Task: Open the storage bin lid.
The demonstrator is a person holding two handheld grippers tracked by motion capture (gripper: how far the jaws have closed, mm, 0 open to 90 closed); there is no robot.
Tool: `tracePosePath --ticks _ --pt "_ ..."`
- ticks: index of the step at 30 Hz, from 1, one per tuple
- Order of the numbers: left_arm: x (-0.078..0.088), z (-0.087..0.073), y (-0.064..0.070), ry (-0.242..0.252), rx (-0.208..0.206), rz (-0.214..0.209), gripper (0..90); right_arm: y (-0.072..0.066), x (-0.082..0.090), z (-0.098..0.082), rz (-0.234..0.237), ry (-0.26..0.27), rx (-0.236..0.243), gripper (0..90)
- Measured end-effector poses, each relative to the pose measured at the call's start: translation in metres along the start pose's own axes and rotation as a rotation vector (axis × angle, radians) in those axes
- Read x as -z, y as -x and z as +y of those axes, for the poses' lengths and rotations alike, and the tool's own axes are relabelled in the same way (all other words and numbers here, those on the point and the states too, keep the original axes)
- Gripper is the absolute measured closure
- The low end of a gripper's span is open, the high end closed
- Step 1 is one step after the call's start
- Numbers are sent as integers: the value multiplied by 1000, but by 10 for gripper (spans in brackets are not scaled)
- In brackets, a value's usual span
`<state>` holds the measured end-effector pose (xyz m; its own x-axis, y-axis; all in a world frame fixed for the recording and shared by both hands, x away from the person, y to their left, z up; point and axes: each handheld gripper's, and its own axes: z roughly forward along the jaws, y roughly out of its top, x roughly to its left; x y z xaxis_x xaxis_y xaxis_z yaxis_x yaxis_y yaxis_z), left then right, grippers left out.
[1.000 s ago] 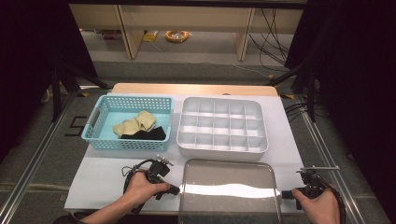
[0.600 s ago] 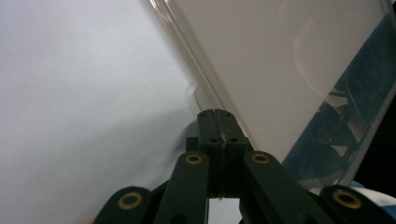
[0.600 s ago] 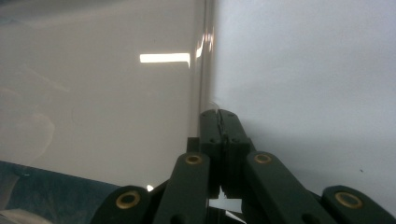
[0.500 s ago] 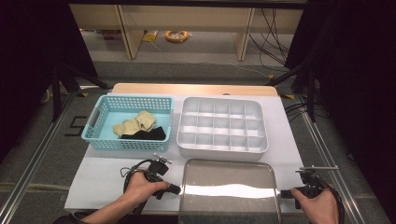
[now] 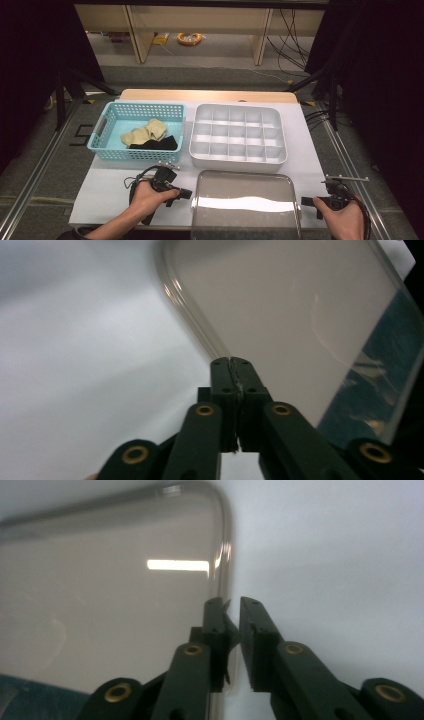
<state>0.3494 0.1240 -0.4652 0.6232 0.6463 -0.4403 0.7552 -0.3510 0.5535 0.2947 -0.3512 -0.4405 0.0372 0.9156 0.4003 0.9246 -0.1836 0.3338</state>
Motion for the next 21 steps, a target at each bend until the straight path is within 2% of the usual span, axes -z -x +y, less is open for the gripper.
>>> tracePosePath --ticks 1,2,3,4,5,6,7,8,9,10,11,12,13,14,15,16,17,18,19,21 --pt "3 2 0 19 -4 7 826 0 -1 2 -21 14 5 781" --pt "5 4 -2 45 -14 -4 805 -1 0 3 -15 17 -2 768" --pt "8 6 -2 61 -34 11 790 -2 -1 3 -14 42 -13 757" --pt "11 7 -2 81 -55 38 771 -2 0 6 -27 32 -1 746" --pt "13 9 -2 96 -75 64 754 -6 0 7 -6 24 -49 737" --pt "15 10 -3 116 -89 79 734 -3 0 9 -11 34 -7 725" --pt "17 11 -4 135 -87 83 712 -6 0 11 9 33 -19 717" --pt "19 12 -5 147 -91 93 691 -5 0 11 6 32 -2 713" --pt "21 13 -6 160 -94 114 673 0 -3 14 -19 69 80 706" --pt "23 13 -7 176 -100 120 658 -8 -3 14 -24 69 1 696" --pt "24 14 -8 183 -108 134 640 -10 -5 15 -32 80 -6 689" --pt "25 14 -8 197 -102 142 626 -7 -6 18 -32 94 59 683" --pt "27 15 -10 192 -125 138 619 -12 -6 18 -34 82 4 678" --pt "27 15 -8 221 -106 153 611 -12 -9 18 -26 132 42 672" --pt "28 15 -9 230 -115 154 606 -14 -6 20 -37 111 40 669" --pt "29 16 -10 231 -129 159 607 -16 -7 21 -32 118 17 668" --pt "31 16 -10 233 -133 161 606 -17 -9 21 13 143 10 666" --pt "31 17 -10 248 -122 162 603 -12 -10 23 -11 168 71 664" --pt "34 17 -11 235 -140 176 599 -17 -9 23 2 173 25 661" --pt "36 18 -12 254 -137 170 593 -18 -10 24 -6 181 25 661"
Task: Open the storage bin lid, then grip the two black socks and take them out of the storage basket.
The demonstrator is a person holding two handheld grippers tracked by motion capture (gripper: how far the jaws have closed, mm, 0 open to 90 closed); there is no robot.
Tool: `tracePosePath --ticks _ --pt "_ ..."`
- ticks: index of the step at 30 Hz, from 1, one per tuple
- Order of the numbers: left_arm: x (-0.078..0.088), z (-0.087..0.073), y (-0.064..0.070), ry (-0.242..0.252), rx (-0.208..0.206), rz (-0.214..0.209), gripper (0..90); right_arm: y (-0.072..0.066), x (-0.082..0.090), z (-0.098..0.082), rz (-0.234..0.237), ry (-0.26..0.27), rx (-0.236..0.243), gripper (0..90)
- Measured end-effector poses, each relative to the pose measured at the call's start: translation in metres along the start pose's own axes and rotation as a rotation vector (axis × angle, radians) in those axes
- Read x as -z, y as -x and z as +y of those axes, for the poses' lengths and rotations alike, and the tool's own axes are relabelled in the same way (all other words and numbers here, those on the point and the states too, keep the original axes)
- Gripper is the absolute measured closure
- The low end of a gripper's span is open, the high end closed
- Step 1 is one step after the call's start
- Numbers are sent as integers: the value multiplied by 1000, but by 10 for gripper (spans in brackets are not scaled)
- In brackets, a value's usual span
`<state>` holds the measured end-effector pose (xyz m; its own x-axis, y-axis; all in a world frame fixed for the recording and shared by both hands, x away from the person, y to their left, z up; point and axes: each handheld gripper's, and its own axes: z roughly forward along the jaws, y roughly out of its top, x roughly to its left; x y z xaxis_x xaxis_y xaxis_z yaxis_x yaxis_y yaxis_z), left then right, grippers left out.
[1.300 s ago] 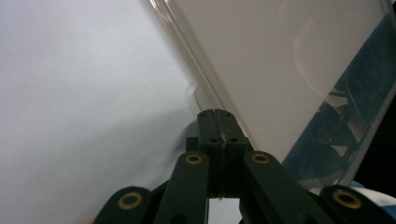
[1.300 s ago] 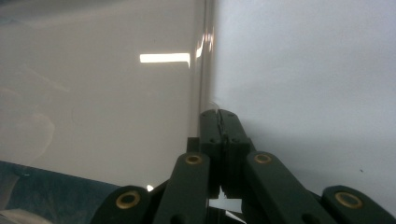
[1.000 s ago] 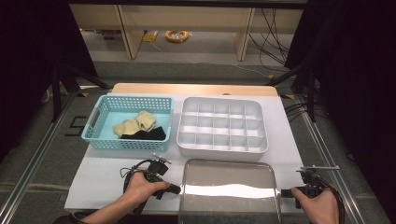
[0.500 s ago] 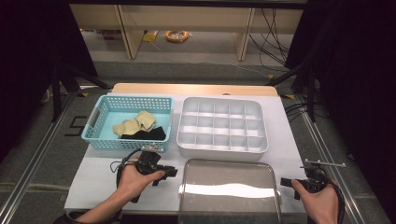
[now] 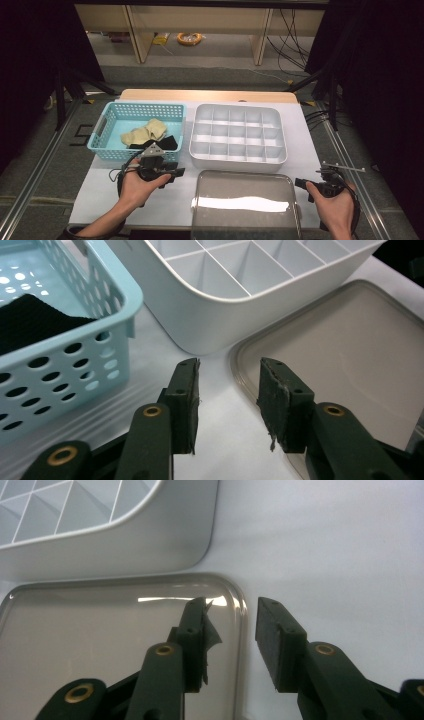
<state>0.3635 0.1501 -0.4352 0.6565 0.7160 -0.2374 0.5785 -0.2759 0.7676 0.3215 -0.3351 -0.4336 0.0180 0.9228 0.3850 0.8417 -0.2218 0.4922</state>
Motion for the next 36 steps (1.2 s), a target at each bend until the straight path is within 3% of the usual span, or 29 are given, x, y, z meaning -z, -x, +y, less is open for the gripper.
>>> tracePosePath --ticks 2,3,4,5,7,9,10,11,12,13,15,16,17,18,20,21,22,23,24,26,29,30,31,33,35,36 --pt "1 1 -1 19 11 10 590 -1 -2 1 -4 10 -3 659" --pt "2 2 -2 21 12 7 587 4 -4 3 18 41 81 659" --pt "3 2 -2 28 20 14 585 2 -4 3 -2 34 65 659" --pt "5 3 -4 22 0 18 583 0 -4 4 9 42 55 657" --pt "5 5 -3 43 22 26 578 -7 -3 5 -2 39 10 657" --pt "6 6 -5 49 19 30 572 -2 -6 7 -13 78 96 655" --pt "7 7 -7 47 25 27 567 -6 -6 7 -4 79 60 654" --pt "8 8 -8 47 20 34 564 -6 -6 7 -10 84 61 655" --pt "9 8 -10 39 14 37 563 -5 -7 7 -8 103 69 653" --pt "10 9 -10 50 21 41 563 -1 -8 8 -15 121 119 652" --pt "11 10 -12 63 25 46 562 -6 -7 6 -16 113 63 650" --pt "12 11 -13 63 20 46 561 -6 -7 6 -10 115 60 649" --pt "14 12 -14 58 13 56 562 -3 -8 7 -24 130 102 648" --pt "15 13 -15 73 26 56 561 -5 -7 6 -46 124 79 647" --pt "19 17 -18 86 25 65 561 -3 -8 6 -20 145 110 644" --pt "21 19 -18 90 23 71 562 -5 -7 5 -41 151 101 643" --pt "24 21 -21 82 9 74 561 -7 -7 4 -31 161 82 644" --pt "25 23 -22 103 27 76 561 -6 -4 4 -52 158 112 644" --pt "27 24 -23 99 24 81 560 -7 -6 4 -32 166 88 644" --pt "30 27 -28 109 32 94 559 -10 -6 3 -37 180 74 644" --pt "34 34 -34 118 44 120 556 -7 -6 4 -59 197 118 646" --pt "35 35 -37 117 42 123 553 -8 -5 4 -71 193 112 645" --pt "37 37 -40 97 26 125 551 -12 -5 3 -46 184 59 645" --pt "38 40 -43 117 49 130 551 -7 -5 4 -73 202 123 645" --pt "38 42 -46 118 57 140 550 -7 -6 4 -59 200 117 645" --pt "39 43 -48 118 56 138 550 -9 -6 4 -43 191 80 646"
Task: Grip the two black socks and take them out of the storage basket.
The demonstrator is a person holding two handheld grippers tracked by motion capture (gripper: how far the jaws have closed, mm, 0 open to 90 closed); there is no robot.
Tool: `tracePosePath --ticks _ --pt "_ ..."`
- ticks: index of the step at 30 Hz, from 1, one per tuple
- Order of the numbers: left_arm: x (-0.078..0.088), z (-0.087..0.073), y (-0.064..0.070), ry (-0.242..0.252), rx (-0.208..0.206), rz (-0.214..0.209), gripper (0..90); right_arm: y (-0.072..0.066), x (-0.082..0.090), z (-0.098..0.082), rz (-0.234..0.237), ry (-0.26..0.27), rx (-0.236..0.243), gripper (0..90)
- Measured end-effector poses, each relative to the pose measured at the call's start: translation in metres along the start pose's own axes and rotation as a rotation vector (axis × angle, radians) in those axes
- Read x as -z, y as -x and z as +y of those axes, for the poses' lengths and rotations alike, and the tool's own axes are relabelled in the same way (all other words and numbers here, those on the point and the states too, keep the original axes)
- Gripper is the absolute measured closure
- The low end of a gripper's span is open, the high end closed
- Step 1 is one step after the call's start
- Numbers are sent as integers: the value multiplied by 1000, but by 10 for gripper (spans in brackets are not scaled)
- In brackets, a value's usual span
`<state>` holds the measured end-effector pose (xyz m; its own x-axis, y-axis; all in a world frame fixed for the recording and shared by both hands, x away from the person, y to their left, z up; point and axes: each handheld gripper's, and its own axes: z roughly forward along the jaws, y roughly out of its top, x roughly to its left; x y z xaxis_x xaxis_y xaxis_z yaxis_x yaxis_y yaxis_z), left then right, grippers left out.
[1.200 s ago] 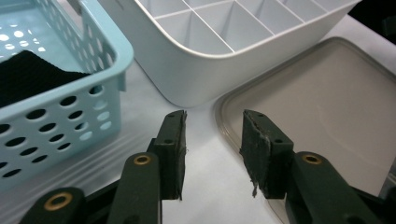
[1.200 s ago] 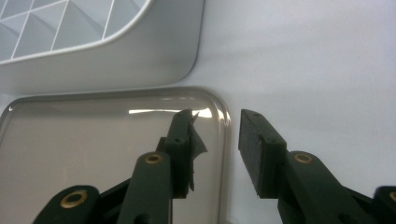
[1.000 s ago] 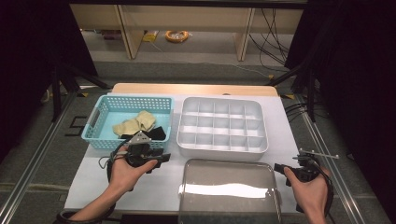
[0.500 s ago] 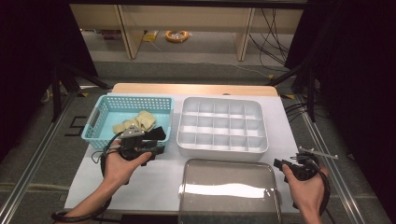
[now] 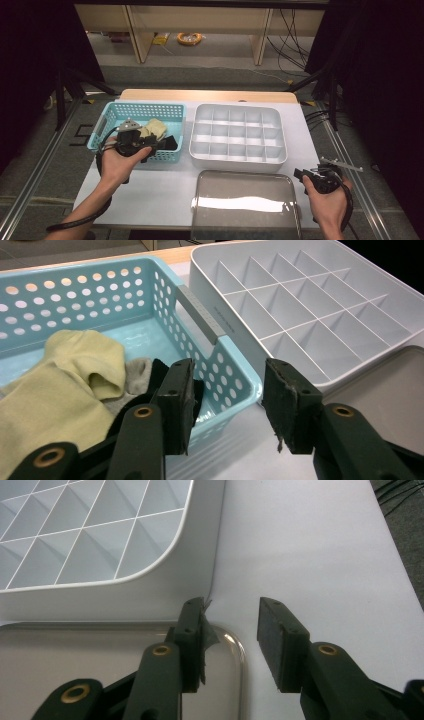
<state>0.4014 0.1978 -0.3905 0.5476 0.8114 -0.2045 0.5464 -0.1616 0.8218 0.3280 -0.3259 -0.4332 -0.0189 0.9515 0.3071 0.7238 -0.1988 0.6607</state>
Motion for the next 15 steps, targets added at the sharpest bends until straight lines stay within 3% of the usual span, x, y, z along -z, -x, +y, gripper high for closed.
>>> tracePosePath --ticks 2,3,5,6,7,11,12,14,15 --pt "1 2 -3 -12 -9 12 550 -1 0 0 -8 4 -6 646" --pt "1 4 -4 1 4 8 550 2 0 0 -19 1 43 646" --pt "2 7 -7 -4 -5 11 550 1 -2 0 -13 6 40 646" --pt "1 9 -7 5 10 15 550 -2 -2 -1 -9 -1 -2 646" --pt "1 11 -8 4 7 18 550 2 -3 -1 4 9 54 646" --pt "-2 19 -15 -16 1 27 543 0 -2 0 2 6 22 646" --pt "-4 21 -16 -5 19 30 543 -2 -2 0 -1 7 2 646" --pt "-6 23 -19 -16 13 33 543 0 0 0 -22 -3 26 646" --pt "-7 23 -20 -16 12 33 543 1 0 0 -8 6 38 646"
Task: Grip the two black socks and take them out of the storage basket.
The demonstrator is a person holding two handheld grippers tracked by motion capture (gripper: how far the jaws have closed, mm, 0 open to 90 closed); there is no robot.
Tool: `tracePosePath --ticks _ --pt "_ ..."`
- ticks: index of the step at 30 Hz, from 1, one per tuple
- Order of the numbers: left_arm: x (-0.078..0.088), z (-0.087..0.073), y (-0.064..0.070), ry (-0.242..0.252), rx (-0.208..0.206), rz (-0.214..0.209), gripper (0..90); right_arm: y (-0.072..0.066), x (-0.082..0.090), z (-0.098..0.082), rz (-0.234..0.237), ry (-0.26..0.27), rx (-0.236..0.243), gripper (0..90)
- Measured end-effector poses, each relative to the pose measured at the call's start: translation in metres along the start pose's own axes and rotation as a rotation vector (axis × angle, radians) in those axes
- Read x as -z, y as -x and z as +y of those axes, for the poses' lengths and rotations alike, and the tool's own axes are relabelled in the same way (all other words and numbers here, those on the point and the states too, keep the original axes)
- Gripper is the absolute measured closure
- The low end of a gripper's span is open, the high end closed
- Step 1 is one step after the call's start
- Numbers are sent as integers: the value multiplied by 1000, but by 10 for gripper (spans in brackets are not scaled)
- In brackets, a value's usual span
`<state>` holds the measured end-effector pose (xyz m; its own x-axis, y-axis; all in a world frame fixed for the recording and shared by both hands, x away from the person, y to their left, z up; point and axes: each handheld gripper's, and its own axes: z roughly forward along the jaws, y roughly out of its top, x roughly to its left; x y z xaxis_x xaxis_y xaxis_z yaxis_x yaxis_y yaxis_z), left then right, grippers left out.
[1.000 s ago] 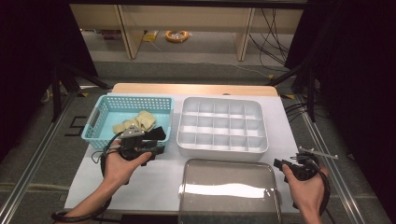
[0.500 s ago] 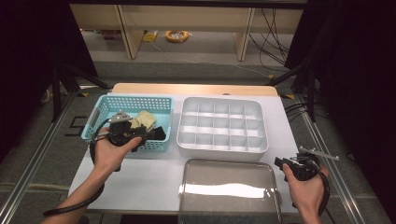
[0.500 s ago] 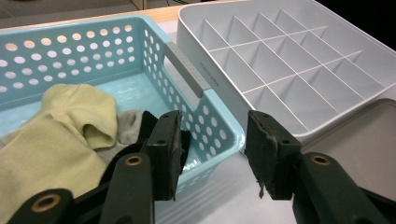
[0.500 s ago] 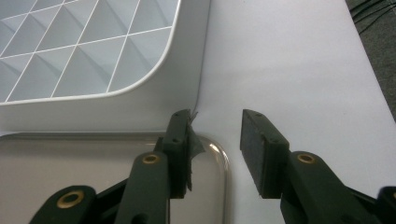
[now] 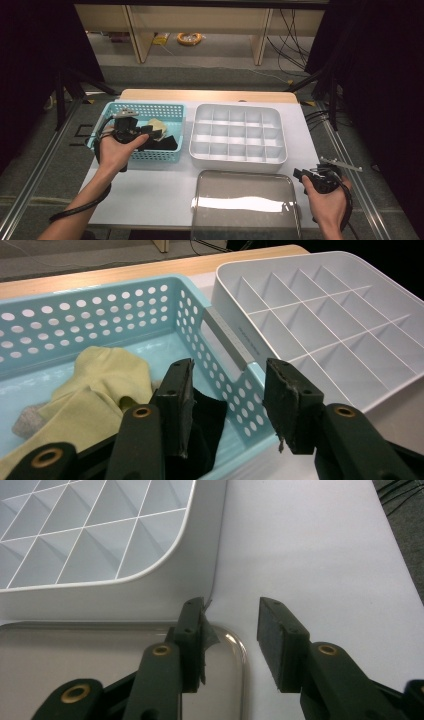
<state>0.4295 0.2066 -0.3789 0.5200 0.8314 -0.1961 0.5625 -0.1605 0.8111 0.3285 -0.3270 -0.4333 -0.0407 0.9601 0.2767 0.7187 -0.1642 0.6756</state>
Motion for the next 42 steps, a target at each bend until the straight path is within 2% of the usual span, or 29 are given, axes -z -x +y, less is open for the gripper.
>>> tracePosePath --ticks 1,2,3,4,5,6,7,10,11,13,14,16,17,18,21,22,24,28,29,30,31,32,34,36,41,42 --pt "-3 1 1 14 20 5 542 0 0 0 -3 4 1 646" --pt "-3 2 -2 -7 2 6 539 0 0 0 -4 2 1 645" --pt "-6 2 -2 -2 18 7 532 1 -1 0 0 1 0 645" --pt "-8 3 -4 -13 16 11 529 1 0 0 -1 -2 0 645" --pt "-10 4 -7 -34 8 12 522 -4 1 -1 7 -32 -83 645" --pt "-12 4 -8 -45 6 20 509 -1 0 0 21 -20 -49 645" --pt "-14 4 -10 -60 9 17 508 0 -2 -1 8 -10 -30 645" --pt "-17 2 -16 -104 -7 32 493 -1 -2 -2 4 -13 -35 644" --pt "-17 1 -17 -108 -8 39 491 0 -2 -2 1 -11 -22 644" --pt "-17 -2 -19 -140 -13 44 489 -1 -1 -1 28 -18 -49 644" --pt "-17 -3 -20 -148 -13 51 492 -2 -1 -1 18 -19 -53 644" --pt "-18 -6 -23 -183 -25 55 522 -2 -3 -2 0 -27 -50 643" --pt "-18 -8 -24 -195 -30 54 536 1 1 0 2 -32 2 643" --pt "-19 -9 -25 -206 -20 53 548 1 -4 -1 18 -12 0 643" --pt "-20 -14 -28 -219 21 30 597 0 -4 -1 6 -24 -2 643" --pt "-19 -14 -29 -249 15 21 628 -3 -4 -2 13 -28 -35 643" --pt "-21 -16 -29 -254 12 29 676 -3 -4 -1 11 -29 -34 643" --pt "-24 -17 -30 -295 -6 29 779 -4 -4 -2 3 -35 -44 643" --pt "-25 -17 -30 -293 -10 31 809 -1 -4 -1 -7 -27 -7 643" --pt "-26 -18 -29 -285 -6 30 832 0 -4 -1 -9 -16 7 643" --pt "-25 -17 -30 -303 -6 27 845 1 -4 -1 -5 -16 9 643" --pt "-26 -17 -29 -303 -10 29 851 1 -6 -2 20 -14 -2 643" --pt "-26 -18 -28 -278 -9 34 857 1 -6 -2 19 -15 2 643" --pt "-24 -17 -29 -292 -12 24 860 1 -5 -2 17 -14 4 643" --pt "-19 -16 -28 -235 -14 18 862 0 -4 -2 3 -22 -3 643" --pt "-18 -16 -27 -207 -14 21 863 0 -5 -2 2 -15 8 643"
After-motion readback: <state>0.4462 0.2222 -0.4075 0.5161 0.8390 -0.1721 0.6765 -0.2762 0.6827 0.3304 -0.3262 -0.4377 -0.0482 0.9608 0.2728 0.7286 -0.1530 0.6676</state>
